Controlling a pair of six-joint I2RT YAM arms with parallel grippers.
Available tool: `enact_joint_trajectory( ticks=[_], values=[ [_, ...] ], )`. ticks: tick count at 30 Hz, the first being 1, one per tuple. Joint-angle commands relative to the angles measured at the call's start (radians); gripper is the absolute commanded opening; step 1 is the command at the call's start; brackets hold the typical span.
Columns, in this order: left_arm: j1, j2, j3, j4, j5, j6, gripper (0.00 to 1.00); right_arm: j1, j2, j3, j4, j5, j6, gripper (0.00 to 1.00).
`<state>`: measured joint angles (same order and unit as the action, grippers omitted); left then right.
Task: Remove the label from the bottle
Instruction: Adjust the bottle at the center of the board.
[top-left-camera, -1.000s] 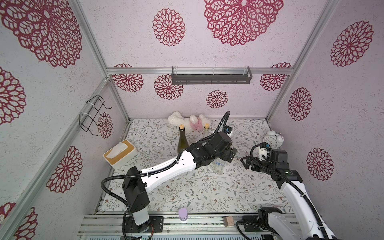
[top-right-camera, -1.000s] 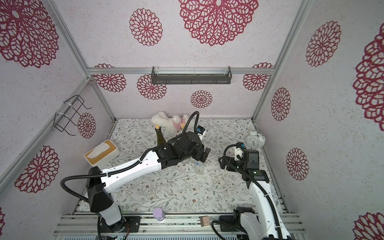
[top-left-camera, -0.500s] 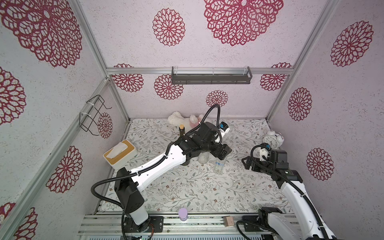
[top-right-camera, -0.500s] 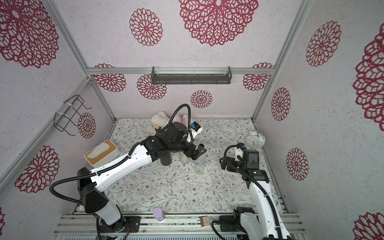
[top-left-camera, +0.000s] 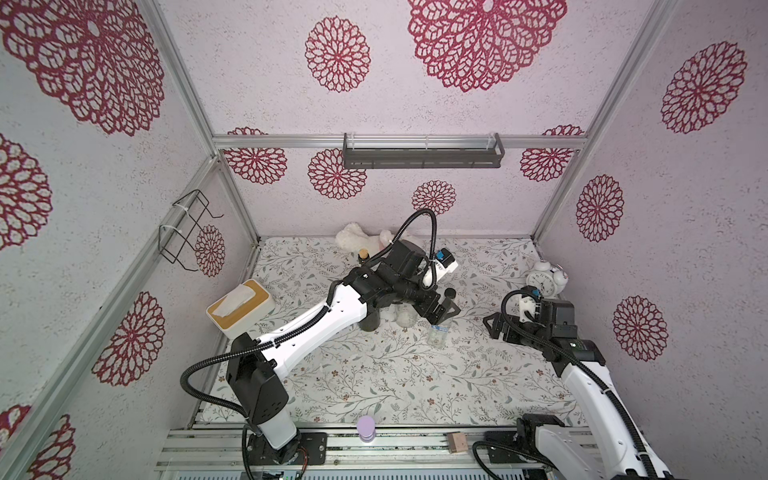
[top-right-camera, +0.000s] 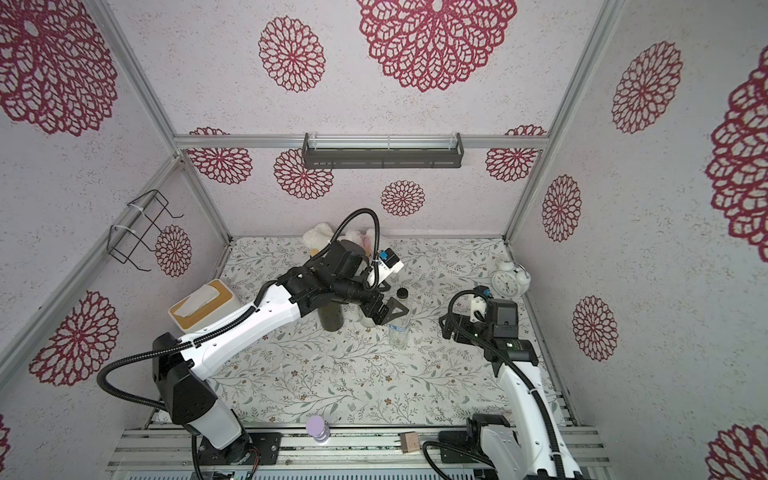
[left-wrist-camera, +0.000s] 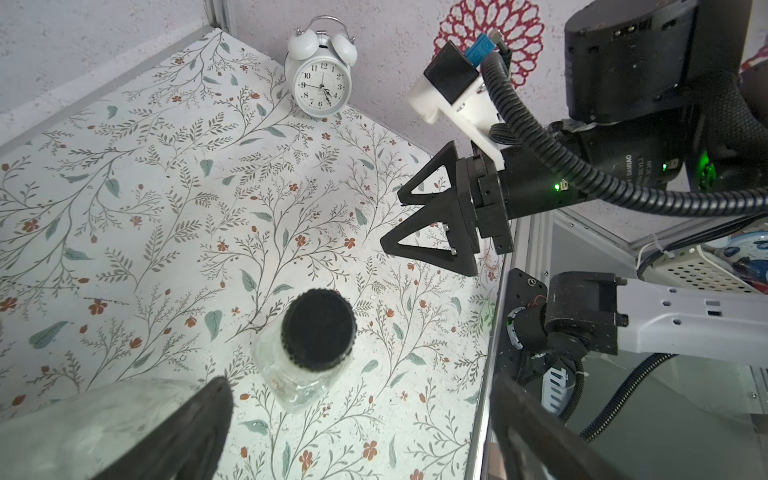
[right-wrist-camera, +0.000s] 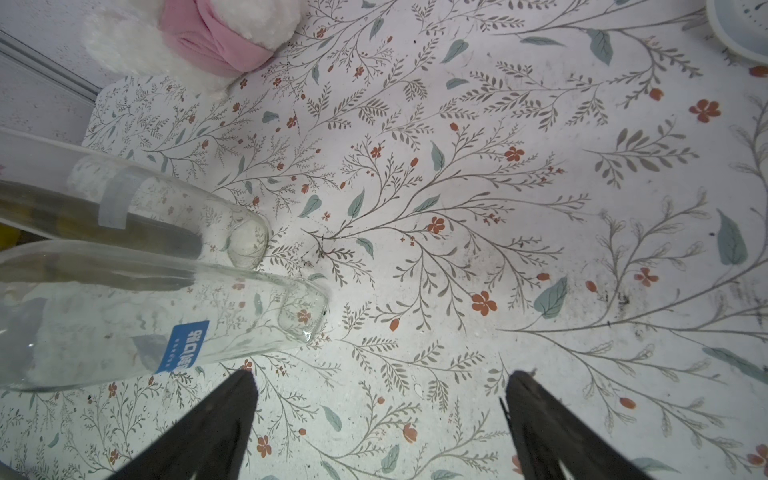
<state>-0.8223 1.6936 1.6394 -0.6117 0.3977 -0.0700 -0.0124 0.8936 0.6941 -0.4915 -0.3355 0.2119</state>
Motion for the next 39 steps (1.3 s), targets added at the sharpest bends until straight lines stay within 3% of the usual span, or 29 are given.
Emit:
enact_joint_trajectory(
  ticks=[1,16,39],
  values=[
    [0.007,0.024,0.028,-0.006,0.018,0.041,0.99,-0.004,-0.014,0.011,0.007,0.01,0.013,0.96],
    [0.018,0.142,0.107,-0.01,0.007,0.075,0.95,-0.004,-0.01,0.007,0.009,0.013,0.009,0.96],
    [0.023,0.195,0.131,0.016,0.012,0.064,0.65,-0.004,-0.012,0.008,0.004,0.016,0.006,0.96]
  ],
)
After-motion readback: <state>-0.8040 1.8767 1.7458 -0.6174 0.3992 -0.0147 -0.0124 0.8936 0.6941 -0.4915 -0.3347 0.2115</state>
